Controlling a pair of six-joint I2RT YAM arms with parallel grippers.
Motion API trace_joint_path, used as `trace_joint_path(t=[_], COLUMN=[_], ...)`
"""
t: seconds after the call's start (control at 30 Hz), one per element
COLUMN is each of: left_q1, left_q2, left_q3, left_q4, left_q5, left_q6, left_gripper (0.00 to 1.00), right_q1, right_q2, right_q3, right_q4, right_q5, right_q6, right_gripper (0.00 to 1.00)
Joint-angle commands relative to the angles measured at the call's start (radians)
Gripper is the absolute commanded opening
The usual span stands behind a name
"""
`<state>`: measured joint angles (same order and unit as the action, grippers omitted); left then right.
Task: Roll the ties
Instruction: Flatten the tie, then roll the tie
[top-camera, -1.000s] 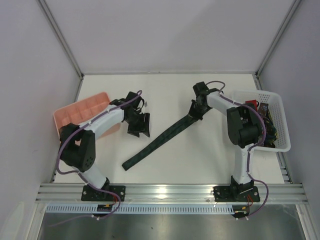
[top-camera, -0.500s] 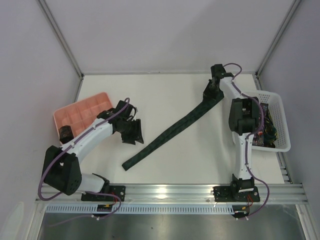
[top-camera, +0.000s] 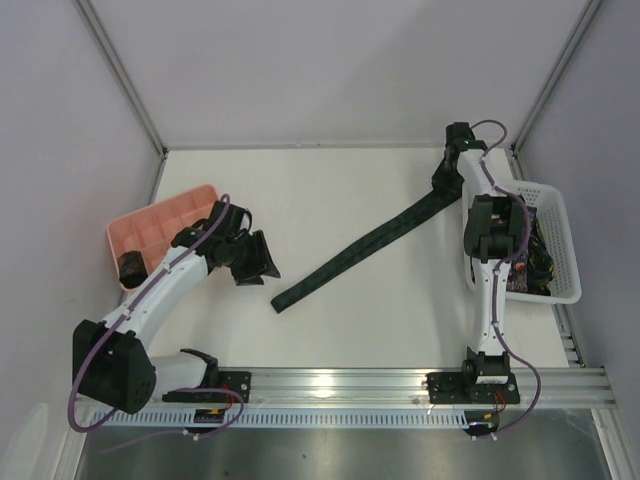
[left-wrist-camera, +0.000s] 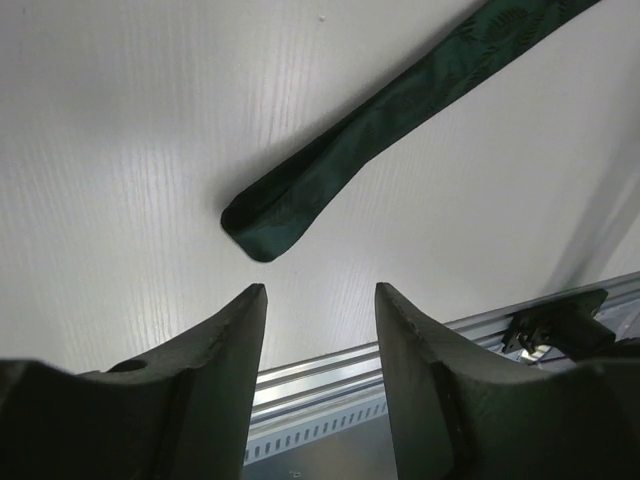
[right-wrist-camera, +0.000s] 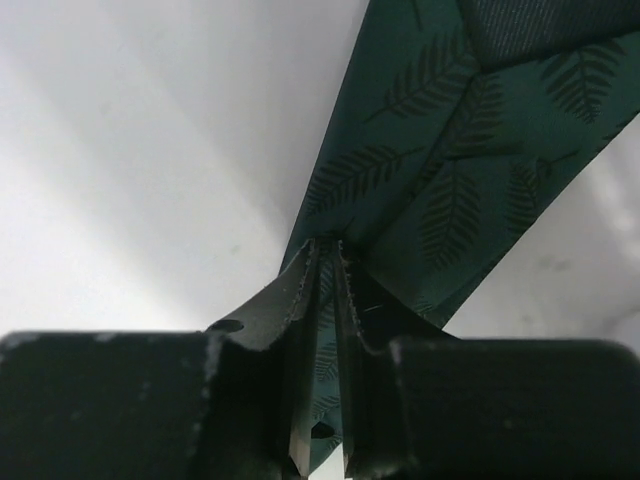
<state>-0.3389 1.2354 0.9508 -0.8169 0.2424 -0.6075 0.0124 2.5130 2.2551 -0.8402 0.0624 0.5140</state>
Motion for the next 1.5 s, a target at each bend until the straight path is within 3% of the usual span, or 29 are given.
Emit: trace_joint_path(t=[0.0, 0.1, 0.2, 0.33, 0.4, 0.5, 0.53, 0.63, 0.77, 0.9, 1.03, 1.47], left_q1=[0.038, 0.067, 0.080, 0.083, 0.092, 0.103, 0.107, 0.109, 0.109, 0.109, 0.109, 0.109], left_q2=[-0.016, -0.004, 0.039, 0.113, 0.150, 0.164, 0.156, 0.125, 0.082, -0.022, -0.134, -0.099], left_q3=[-0.023, -0.059, -0.092, -0.107, -0.122, -0.144, -0.153, -0.211, -0.265, -0.311, -0.398, -0.446], left_q4=[0.022, 0.102, 0.177, 0.231, 0.248, 0.257, 0.266, 0.315, 0.309, 0.297, 0.377, 0.463], left_q5=[0.018, 0.084, 0.129, 0.141, 0.159, 0.156, 0.156, 0.179, 0.144, 0.054, 0.073, 0.123], left_q6=[-0.069, -0.080, -0.077, -0.063, -0.064, -0.089, -0.100, -0.153, -0.210, -0.244, -0.299, -0.301], left_gripper=[0.55, 0.68, 0.69, 0.68, 0.66, 0.64, 0.63, 0.60, 0.56, 0.52, 0.52, 0.50], right_q1=[-0.041, -0.049, -0.025, 0.053, 0.096, 0.185, 0.204, 0.296, 0.421, 0.567, 0.636, 0.704], right_q2=[0.029, -0.009, -0.101, -0.221, -0.262, -0.361, -0.384, -0.457, -0.505, -0.505, -0.479, -0.361], right_q3=[0.073, 0.113, 0.100, 0.074, 0.025, -0.146, -0.196, -0.398, -0.629, -0.744, -0.793, -0.822], right_q4=[-0.019, -0.011, 0.009, 0.013, 0.016, 0.086, 0.117, 0.211, 0.340, 0.473, 0.602, 0.678], right_q5=[0.109, 0.048, 0.002, -0.114, -0.189, -0.369, -0.491, -0.684, -0.858, -0.912, -0.920, -0.912], right_q6=[-0.068, -0.066, -0.078, -0.097, -0.098, -0.082, -0.074, -0.019, 0.029, 0.060, 0.142, 0.161], right_gripper=[0.16, 0.20, 0.26, 0.44, 0.45, 0.43, 0.40, 0.28, 0.22, 0.19, 0.13, 0.05])
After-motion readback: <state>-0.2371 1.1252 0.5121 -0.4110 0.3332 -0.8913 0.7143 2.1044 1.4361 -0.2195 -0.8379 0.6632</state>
